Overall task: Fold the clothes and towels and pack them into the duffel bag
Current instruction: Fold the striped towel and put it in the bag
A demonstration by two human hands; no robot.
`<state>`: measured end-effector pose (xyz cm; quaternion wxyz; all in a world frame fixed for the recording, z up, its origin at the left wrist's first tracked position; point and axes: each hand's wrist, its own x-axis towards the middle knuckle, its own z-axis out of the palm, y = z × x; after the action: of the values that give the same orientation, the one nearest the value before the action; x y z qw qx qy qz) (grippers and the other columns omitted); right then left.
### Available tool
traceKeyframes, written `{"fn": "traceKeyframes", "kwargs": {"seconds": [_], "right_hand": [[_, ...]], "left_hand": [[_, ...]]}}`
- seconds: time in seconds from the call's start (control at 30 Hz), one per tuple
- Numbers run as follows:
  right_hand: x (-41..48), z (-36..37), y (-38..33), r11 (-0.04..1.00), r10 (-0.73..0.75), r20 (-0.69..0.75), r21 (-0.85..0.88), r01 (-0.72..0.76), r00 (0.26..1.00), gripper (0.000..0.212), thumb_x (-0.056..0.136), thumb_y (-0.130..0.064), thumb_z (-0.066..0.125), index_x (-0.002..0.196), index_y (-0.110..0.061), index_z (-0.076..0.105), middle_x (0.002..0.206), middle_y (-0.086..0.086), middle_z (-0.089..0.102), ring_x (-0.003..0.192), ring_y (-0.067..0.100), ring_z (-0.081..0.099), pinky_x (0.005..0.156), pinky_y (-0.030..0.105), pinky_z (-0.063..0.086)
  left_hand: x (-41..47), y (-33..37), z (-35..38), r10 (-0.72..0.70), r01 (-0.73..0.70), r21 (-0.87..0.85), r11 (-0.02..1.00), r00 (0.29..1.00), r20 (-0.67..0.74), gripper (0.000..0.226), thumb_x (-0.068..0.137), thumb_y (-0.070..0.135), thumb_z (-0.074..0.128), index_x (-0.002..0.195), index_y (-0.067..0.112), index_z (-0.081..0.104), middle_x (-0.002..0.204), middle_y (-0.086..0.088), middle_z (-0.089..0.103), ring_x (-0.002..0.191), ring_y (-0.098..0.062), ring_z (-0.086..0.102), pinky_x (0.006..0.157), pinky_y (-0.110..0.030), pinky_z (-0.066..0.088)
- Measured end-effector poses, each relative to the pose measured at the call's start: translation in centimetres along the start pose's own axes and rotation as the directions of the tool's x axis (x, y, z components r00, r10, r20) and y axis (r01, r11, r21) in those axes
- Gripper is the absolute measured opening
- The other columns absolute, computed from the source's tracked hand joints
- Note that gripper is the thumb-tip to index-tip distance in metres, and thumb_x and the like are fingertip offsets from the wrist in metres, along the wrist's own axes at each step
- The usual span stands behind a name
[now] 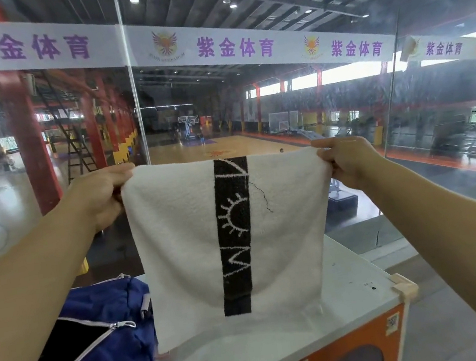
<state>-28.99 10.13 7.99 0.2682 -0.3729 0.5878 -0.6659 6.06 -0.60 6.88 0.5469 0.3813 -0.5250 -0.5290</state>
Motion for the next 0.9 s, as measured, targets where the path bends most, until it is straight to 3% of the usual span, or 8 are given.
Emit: {"fn": "traceKeyframes", "kwargs": {"seconds": [0.07,0.2,0.27,0.43,0.63,0.73,0.83,0.9], "right_hand": [[-0.1,-0.1,0.1,0.999,-0.03,-0.023,-0.028,0.029,0.999,0.027,0.089,0.004,0.055,0.114,-0.001,0.064,0.101,0.014,0.063,0.08,0.02,0.059,0.079,0.029,0.052],[-0.4,-0.1,0.1,0.992,-0.083,-0.036,-0.099,0.079,0.996,0.026,0.09,0.0,0.058,0.116,0.0,0.063,0.107,0.013,0.061,0.093,0.023,0.056,0.08,0.028,0.053],[-0.6,-0.2,0.0,0.984,-0.116,-0.031,-0.141,0.111,0.993,0.026,0.09,0.0,0.057,0.116,0.001,0.062,0.106,0.013,0.059,0.093,0.022,0.055,0.076,0.026,0.052],[-0.9,-0.6,-0.1,0.957,-0.154,-0.004,-0.248,0.148,0.988,0.03,0.091,0.001,0.055,0.121,0.004,0.059,0.109,0.014,0.057,0.096,0.025,0.053,0.089,0.034,0.05],[-0.7,-1.0,0.0,0.936,-0.19,-0.036,-0.307,0.17,0.981,0.024,0.086,0.0,0.062,0.11,0.001,0.066,0.109,0.017,0.064,0.092,0.027,0.058,0.093,0.043,0.051],[-0.9,-1.3,-0.1,0.954,-0.175,-0.031,-0.252,0.161,0.984,0.024,0.084,0.0,0.064,0.108,0.001,0.067,0.102,0.012,0.063,0.091,0.024,0.058,0.091,0.038,0.051],[-1.2,-1.6,-0.2,0.963,-0.179,-0.029,-0.21,0.169,0.983,0.029,0.084,0.002,0.063,0.114,0.0,0.064,0.102,0.011,0.06,0.088,0.022,0.058,0.085,0.03,0.05],[-1.6,-1.9,-0.3,0.965,-0.187,-0.018,-0.192,0.18,0.982,0.033,0.084,0.004,0.063,0.117,0.001,0.062,0.102,0.011,0.059,0.079,0.017,0.06,0.081,0.028,0.049]], "left_hand": [[-0.2,0.0,0.1,0.02,-0.02,0.024,1.0,1.0,-0.005,0.025,0.093,0.005,0.048,0.111,0.014,0.062,0.107,-0.002,0.058,0.093,-0.017,0.052,0.077,-0.029,0.046],[-0.6,-0.1,0.4,0.071,-0.072,-0.026,0.997,0.997,-0.035,0.013,0.093,0.016,0.053,0.089,0.017,0.065,0.074,0.003,0.051,0.061,-0.009,0.041,0.063,-0.024,0.042],[-0.6,-0.2,0.3,0.063,-0.063,-0.022,0.998,0.998,-0.017,0.013,0.092,0.017,0.053,0.095,0.014,0.066,0.07,0.003,0.048,0.055,-0.008,0.036,0.055,-0.021,0.04],[-0.9,-0.1,0.3,0.016,-0.016,-0.003,1.0,1.0,-0.024,0.021,0.094,0.01,0.048,0.109,0.008,0.063,0.09,-0.002,0.057,0.059,-0.009,0.037,0.051,-0.02,0.039],[-1.5,0.2,0.4,0.085,-0.085,0.004,0.996,0.995,-0.048,0.019,0.092,0.012,0.052,0.106,0.017,0.064,0.086,0.002,0.055,0.068,-0.01,0.045,0.061,-0.024,0.039],[-1.7,0.2,0.2,0.096,-0.096,-0.008,0.995,0.995,-0.041,0.009,0.089,0.019,0.059,0.09,0.013,0.065,0.073,0.002,0.05,0.059,-0.009,0.04,0.055,-0.021,0.041],[-1.8,0.2,0.0,0.078,-0.076,0.034,0.997,0.996,-0.045,0.012,0.089,0.014,0.059,0.097,0.01,0.067,0.078,-0.003,0.053,0.059,-0.011,0.039,0.045,-0.018,0.044],[-2.1,0.2,0.0,0.071,-0.069,0.04,0.997,0.996,-0.053,0.012,0.089,0.011,0.058,0.096,0.013,0.067,0.082,-0.004,0.057,0.06,-0.011,0.042,0.052,-0.021,0.043]]}}
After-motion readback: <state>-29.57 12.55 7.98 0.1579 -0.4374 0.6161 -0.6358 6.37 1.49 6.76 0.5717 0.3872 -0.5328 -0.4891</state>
